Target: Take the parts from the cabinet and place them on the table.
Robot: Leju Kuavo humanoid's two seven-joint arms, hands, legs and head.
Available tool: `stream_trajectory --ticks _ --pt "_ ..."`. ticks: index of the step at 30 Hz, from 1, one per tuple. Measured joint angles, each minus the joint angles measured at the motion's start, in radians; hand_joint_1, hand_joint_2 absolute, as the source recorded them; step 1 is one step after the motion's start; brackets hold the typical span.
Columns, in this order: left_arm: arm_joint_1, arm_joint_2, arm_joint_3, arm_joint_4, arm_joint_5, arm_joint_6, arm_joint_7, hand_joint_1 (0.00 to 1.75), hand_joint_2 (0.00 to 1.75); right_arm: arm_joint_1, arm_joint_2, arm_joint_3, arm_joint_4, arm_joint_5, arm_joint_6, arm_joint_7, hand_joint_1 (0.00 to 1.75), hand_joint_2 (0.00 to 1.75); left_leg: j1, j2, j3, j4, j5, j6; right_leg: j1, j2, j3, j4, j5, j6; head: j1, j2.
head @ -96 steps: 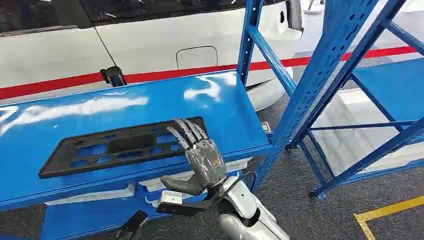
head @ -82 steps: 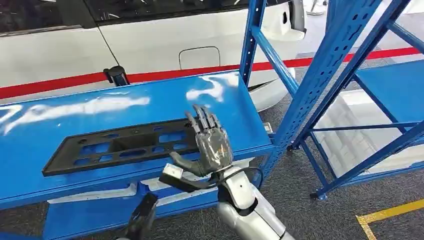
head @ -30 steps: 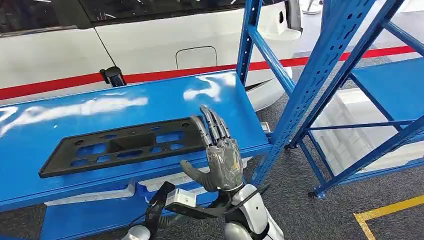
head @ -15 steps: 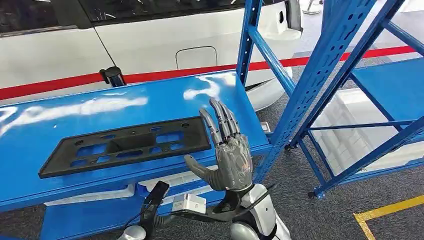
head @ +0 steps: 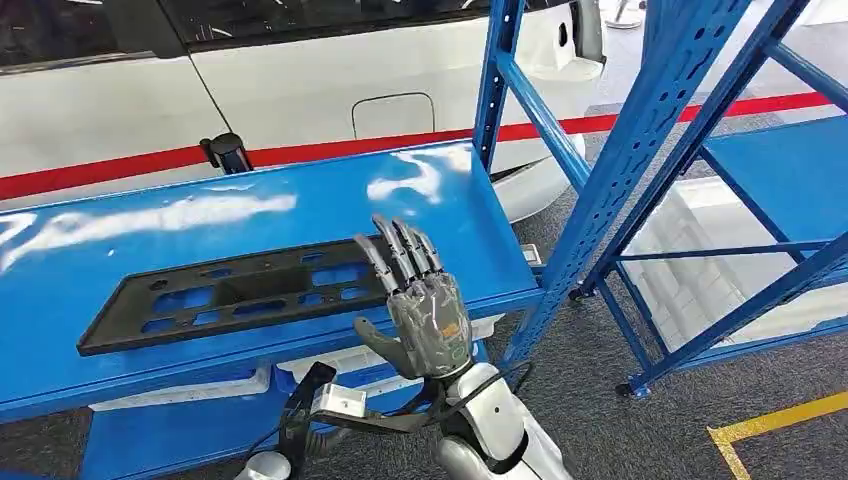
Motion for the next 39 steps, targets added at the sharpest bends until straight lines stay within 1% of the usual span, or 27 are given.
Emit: stream_trajectory --ticks 5,16,19,23,26,31,32,34,36,39 --pt "0.001 0.0 0.002 0.0 -0.002 0.0 0.0 0.0 1.75 -0.016 0.009 0.008 0.052 0.004 -0.004 0.004 0.0 1.75 0.0 0.0 0.0 0.0 0.0 0.0 0.0 0.0 0.0 0.0 0.0 0.0 0.0 0.0" --pt "0.001 0.0 0.002 0.0 -0.002 0.0 0.0 0.0 1.75 -0.026 0.014 0.01 0.088 0.004 -0.004 0.004 0.0 1.75 0.0 0.0 0.0 0.0 0.0 0.0 0.0 0.0 0.0 0.0 0.0 0.0 0.0 0.0" --pt "0.001 0.0 0.002 0.0 -0.006 -0.004 0.002 0.0 1.75 -0.03 0.014 0.011 0.096 0.041 -0.004 0.029 0.0 1.75 0.0 0.0 0.0 0.0 0.0 0.0 0.0 0.0 0.0 0.0 0.0 0.0 0.0 0.0" --pt "0.001 -0.001 0.002 0.0 -0.019 -0.01 0.011 0.0 1.75 -0.057 0.019 0.014 0.14 0.083 -0.016 0.067 0.0 1.75 0.0 0.001 0.0 0.0 0.0 0.0 0.0 0.0 0.0 0.0 0.0 0.0 0.0 0.0" --pt "0.001 -0.004 0.002 0.0 -0.027 -0.019 0.019 0.0 1.75 -0.067 0.023 0.014 0.166 0.089 -0.035 0.074 0.0 1.75 0.0 0.001 0.0 0.0 0.0 0.0 0.0 0.0 0.0 0.0 0.0 0.0 0.0 0.0" --pt "-0.002 -0.005 0.002 0.0 -0.034 -0.027 0.023 0.0 1.75 -0.076 0.023 0.015 0.188 0.089 -0.044 0.08 0.0 1.75 0.0 0.001 0.0 0.0 0.0 0.0 0.0 0.0 0.0 0.0 0.0 0.0 0.0 0.0" --pt "-0.005 -0.006 0.002 0.0 -0.034 -0.031 0.026 0.0 1.75 -0.092 0.028 0.016 0.205 0.083 -0.049 0.086 0.0 1.75 0.0 0.001 -0.001 0.0 0.0 0.0 0.0 0.0 0.0 0.0 0.0 0.0 0.0 0.0" --pt "-0.015 -0.007 0.002 0.0 -0.034 -0.038 0.033 0.0 1.75 -0.161 0.051 0.026 0.305 0.064 -0.073 0.09 0.0 1.75 0.0 0.005 0.0 0.0 0.0 0.0 0.0 0.004 -0.001 0.0 0.001 0.0 0.0 0.0" --pt "-0.025 -0.012 0.002 0.0 -0.025 -0.037 0.034 0.0 1.75 -0.206 0.074 0.032 0.386 0.049 -0.103 0.089 0.0 1.75 0.0 0.003 0.001 0.0 0.001 0.0 0.0 0.003 0.001 0.0 0.001 0.0 0.0 0.0" --pt "-0.029 -0.013 0.002 0.001 -0.013 -0.032 0.033 0.0 1.75 -0.254 0.106 0.041 0.484 0.032 -0.114 0.081 0.0 1.75 0.0 0.003 0.001 0.0 0.001 0.0 0.0 0.003 0.001 0.0 0.001 0.0 0.0 0.0"
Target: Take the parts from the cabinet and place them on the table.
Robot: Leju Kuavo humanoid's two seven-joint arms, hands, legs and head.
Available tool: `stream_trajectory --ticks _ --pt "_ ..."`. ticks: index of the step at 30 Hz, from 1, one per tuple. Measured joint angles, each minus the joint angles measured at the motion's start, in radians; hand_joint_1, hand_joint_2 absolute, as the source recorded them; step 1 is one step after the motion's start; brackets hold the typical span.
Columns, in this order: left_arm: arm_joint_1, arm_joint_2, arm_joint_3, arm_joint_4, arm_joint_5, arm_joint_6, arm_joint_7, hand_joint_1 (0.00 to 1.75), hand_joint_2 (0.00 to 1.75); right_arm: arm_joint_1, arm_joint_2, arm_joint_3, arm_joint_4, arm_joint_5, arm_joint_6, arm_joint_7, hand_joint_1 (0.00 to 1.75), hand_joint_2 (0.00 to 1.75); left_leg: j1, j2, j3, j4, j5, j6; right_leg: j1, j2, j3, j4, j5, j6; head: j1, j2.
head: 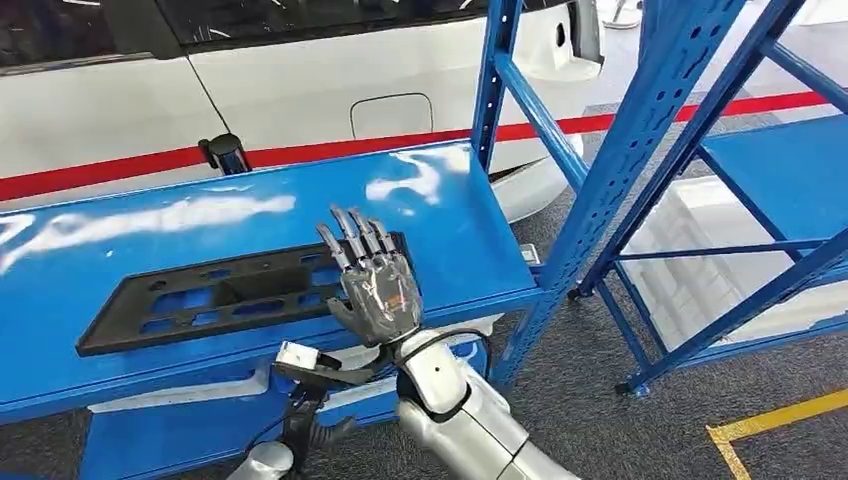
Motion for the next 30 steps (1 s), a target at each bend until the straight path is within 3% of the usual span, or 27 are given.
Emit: stream_trajectory --ticks 10,30 --pt "-0.003 0.001 0.007 0.006 0.016 0.012 -0.006 0.0 1.75 -0.074 0.046 0.023 0.163 -0.019 -0.007 -0.006 0.0 1.75 0.0 0.0 -0.001 0.0 0.0 0.0 0.0 0.0 0.0 0.0 0.0 0.0 0.0 0.0" --pt "-0.004 0.003 0.016 0.008 0.031 0.024 -0.006 0.0 1.75 -0.097 0.064 0.036 0.224 -0.043 -0.013 -0.027 0.0 1.75 0.0 0.0 0.0 0.0 0.0 0.0 0.0 0.0 0.0 0.0 0.0 0.0 0.0 0.0"
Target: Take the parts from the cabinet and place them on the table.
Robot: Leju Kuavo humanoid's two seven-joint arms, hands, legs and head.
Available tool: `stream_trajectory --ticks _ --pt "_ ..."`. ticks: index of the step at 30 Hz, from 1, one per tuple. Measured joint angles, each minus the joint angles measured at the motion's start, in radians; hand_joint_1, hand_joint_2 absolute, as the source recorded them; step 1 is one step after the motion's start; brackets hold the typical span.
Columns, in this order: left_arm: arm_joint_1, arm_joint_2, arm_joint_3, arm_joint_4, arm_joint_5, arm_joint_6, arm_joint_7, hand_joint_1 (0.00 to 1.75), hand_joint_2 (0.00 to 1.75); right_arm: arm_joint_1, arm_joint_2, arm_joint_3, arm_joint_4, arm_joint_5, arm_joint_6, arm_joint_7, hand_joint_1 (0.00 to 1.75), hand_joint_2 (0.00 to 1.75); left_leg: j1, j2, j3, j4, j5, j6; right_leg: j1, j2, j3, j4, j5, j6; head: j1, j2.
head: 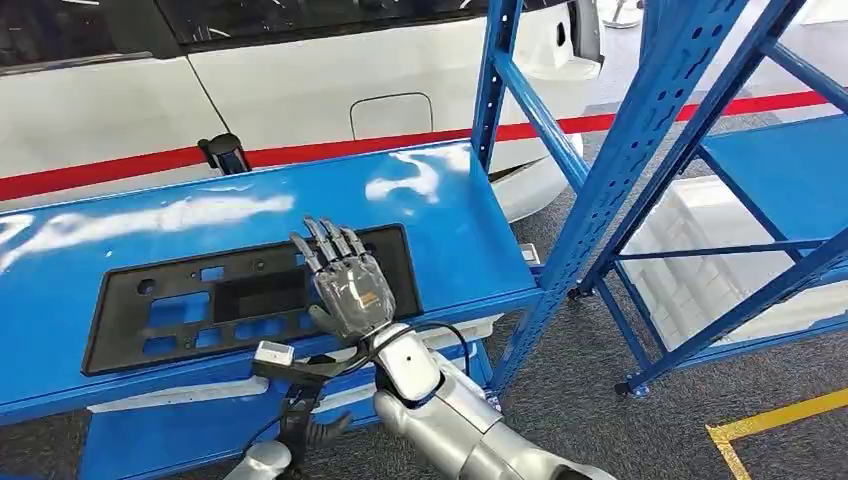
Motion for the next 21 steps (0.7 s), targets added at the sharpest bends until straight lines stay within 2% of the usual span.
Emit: stream_trajectory --ticks 8,10,14,21 --pt "0.0 0.01 0.027 0.002 0.03 0.024 -0.013 0.0 1.75 -0.018 0.024 0.045 0.026 -0.052 -0.02 -0.058 0.0 1.75 0.0 0.0 0.0 0.0 0.0 0.0 0.0 0.0 0.0 0.0 0.0 0.0 0.0 0.0" --pt "0.0 0.015 0.039 0.005 0.031 0.024 -0.016 0.0 1.75 -0.014 0.017 0.061 -0.038 -0.051 -0.018 -0.054 0.0 1.75 0.0 0.0 0.0 0.0 0.0 0.0 0.0 0.0 -0.001 0.0 0.0 0.0 0.0 0.0" --pt "0.001 0.023 0.047 0.006 0.03 0.025 -0.017 0.0 1.75 -0.005 -0.014 0.064 -0.259 -0.029 0.026 -0.039 0.0 1.75 0.0 0.0 -0.001 0.0 0.0 0.0 0.0 0.0 -0.001 0.0 0.0 0.0 0.0 0.0" --pt "0.001 0.026 0.059 0.006 0.028 0.026 -0.017 0.0 1.75 0.012 -0.042 0.069 -0.384 -0.023 0.035 -0.035 0.0 1.75 0.0 0.0 -0.001 0.0 0.0 0.0 0.0 0.0 -0.001 0.0 0.0 0.0 0.0 0.0"
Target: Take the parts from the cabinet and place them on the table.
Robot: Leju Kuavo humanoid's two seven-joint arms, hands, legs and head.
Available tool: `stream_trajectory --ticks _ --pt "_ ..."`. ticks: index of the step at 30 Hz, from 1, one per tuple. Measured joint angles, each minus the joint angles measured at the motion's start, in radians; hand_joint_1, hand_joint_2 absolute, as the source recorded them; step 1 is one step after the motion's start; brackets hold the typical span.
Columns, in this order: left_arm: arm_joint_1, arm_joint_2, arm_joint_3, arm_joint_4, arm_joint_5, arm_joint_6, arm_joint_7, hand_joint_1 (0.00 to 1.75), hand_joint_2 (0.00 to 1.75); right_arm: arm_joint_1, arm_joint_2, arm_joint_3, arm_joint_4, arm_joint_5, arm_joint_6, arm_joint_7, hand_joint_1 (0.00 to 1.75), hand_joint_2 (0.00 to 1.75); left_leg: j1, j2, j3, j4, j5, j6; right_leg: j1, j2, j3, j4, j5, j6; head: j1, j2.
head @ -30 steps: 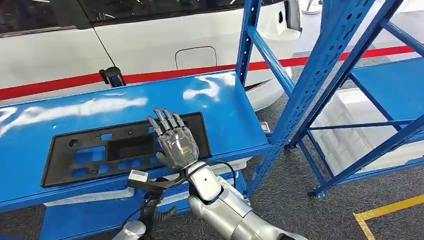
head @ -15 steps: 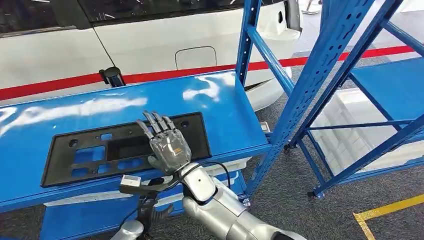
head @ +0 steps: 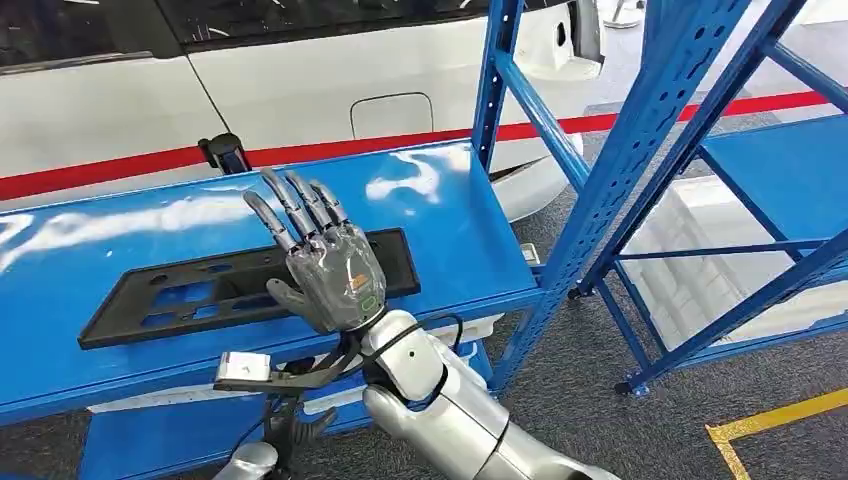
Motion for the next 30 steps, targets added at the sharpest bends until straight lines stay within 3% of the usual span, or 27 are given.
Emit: stream_trajectory --ticks 12,23,30 --pt "0.0 0.004 0.008 0.0 -0.012 -0.001 0.0 0.0 1.75 0.053 -0.048 0.002 -0.187 0.003 -0.038 -0.025 0.0 1.75 0.0 0.0 0.0 0.0 0.0 0.0 0.0 0.0 0.0 0.0 0.0 0.0 0.0 0.0" --pt "0.0 0.011 0.013 0.0 -0.03 0.001 0.005 0.0 1.75 0.103 -0.076 -0.022 -0.259 0.003 -0.066 -0.052 0.0 1.75 0.0 0.0 0.0 0.0 0.0 0.0 0.0 0.0 0.0 0.0 0.0 0.0 0.0 0.0" --pt "0.001 0.013 0.041 0.0 -0.035 0.017 -0.008 0.0 1.75 0.148 -0.081 -0.023 -0.253 -0.029 -0.006 -0.092 0.0 1.75 0.0 0.0 0.0 0.0 0.0 0.0 0.0 0.0 0.0 0.0 0.0 0.0 0.0 0.0"
